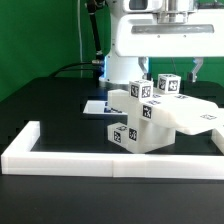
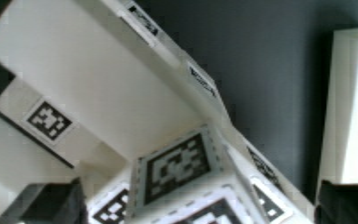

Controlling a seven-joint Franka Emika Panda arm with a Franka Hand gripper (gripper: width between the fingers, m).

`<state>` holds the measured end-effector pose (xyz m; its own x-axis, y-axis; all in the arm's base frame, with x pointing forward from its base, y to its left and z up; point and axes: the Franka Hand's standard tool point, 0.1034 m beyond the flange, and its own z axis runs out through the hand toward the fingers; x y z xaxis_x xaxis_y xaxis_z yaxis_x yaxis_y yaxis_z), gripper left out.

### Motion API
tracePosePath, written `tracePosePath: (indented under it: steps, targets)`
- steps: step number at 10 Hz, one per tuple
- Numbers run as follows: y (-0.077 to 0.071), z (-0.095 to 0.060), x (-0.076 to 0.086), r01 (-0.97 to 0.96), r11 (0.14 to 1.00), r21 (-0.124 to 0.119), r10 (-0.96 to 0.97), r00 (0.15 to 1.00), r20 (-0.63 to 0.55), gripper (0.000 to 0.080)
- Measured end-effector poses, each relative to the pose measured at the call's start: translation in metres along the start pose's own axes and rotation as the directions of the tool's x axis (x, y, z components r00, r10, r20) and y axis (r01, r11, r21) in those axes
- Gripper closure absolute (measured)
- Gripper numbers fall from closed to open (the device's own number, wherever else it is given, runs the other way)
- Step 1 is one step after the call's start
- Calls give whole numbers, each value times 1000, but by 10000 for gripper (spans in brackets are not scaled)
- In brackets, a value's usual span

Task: Assemble chair

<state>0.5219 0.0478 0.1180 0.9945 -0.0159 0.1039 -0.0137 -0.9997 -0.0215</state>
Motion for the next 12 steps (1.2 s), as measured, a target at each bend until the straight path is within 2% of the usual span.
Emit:
tracePosePath:
  steps: [3,5,6,7,12]
  targets:
    - [1,0,0,137,991,-2,-137,991,1,151]
    - [1,0,0,136,991,-2,-136,991,1,411]
    - [1,0,0,124,992,-2,-124,992,1,411]
    - [1,0,0,112,994,-2,-112,994,1,513]
    - [1,0,0,-203,979,2,203,979,0,513]
